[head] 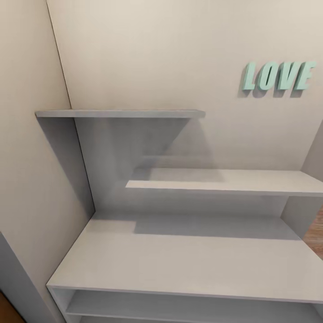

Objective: Pick up the two gym shoes and the two sandals from the corridor floor and place them onto the hallstand (shoe rack) in the corridor, making sure they are on the rack and not on the floor. Arrange them so the two gym shoes are next to each other and the two sandals are next to each other.

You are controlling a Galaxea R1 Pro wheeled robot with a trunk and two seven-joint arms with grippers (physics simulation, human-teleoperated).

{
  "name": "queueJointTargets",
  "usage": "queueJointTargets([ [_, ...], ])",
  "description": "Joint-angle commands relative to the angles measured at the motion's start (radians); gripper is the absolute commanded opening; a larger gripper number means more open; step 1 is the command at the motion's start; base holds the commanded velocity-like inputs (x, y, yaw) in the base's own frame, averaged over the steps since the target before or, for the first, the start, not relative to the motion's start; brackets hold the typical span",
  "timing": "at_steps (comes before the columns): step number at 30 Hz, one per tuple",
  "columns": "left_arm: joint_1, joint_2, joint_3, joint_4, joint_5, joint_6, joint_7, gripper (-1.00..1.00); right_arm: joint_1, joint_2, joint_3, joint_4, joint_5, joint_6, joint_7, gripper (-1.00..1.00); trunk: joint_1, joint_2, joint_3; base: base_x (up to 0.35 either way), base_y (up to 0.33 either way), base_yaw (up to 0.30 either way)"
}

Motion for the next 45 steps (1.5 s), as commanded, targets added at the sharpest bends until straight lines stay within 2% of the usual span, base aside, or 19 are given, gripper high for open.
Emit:
queueJointTargets([
  [1,0.000,0.000,0.000,0.000,0.000,0.000,0.000,1.00,0.000,0.000,0.000,0.000,0.000,0.000,0.000,1.00,0.000,0.000,0.000,0.000,0.000,0.000],
  [3,-0.002,0.001,-0.001,-0.029,0.020,-0.024,0.000,1.00,-0.002,-0.008,-0.025,-0.022,-0.004,-0.004,0.004,1.00,0.000,0.000,0.000,0.000,0.000,0.000],
  [6,-0.002,0.001,-0.002,-0.042,0.029,-0.034,0.000,1.00,-0.003,-0.011,-0.038,-0.031,-0.006,-0.009,0.005,1.00,0.000,0.000,0.000,0.000,0.000,0.000],
  [8,-0.004,0.001,-0.004,-0.067,0.043,-0.050,0.001,1.00,-0.003,-0.016,-0.061,-0.045,-0.008,-0.025,0.007,1.00,0.000,0.000,0.000,0.000,0.000,0.000],
  [17,-0.005,0.000,-0.007,-0.109,0.057,-0.074,0.000,1.00,0.000,-0.026,-0.090,-0.060,-0.010,-0.070,0.006,1.00,0.000,0.000,0.000,0.000,0.000,0.000],
  [34,-0.005,-0.001,-0.009,-0.128,0.061,-0.092,0.003,1.00,0.010,-0.050,-0.103,-0.063,-0.012,-0.107,0.004,1.00,0.000,0.000,0.000,0.000,0.000,0.000],
  [45,-0.005,-0.003,-0.014,-0.127,0.058,-0.095,0.006,1.00,0.015,-0.056,-0.103,-0.059,-0.013,-0.132,0.004,1.00,0.000,0.000,0.000,0.000,0.000,-0.043],
])
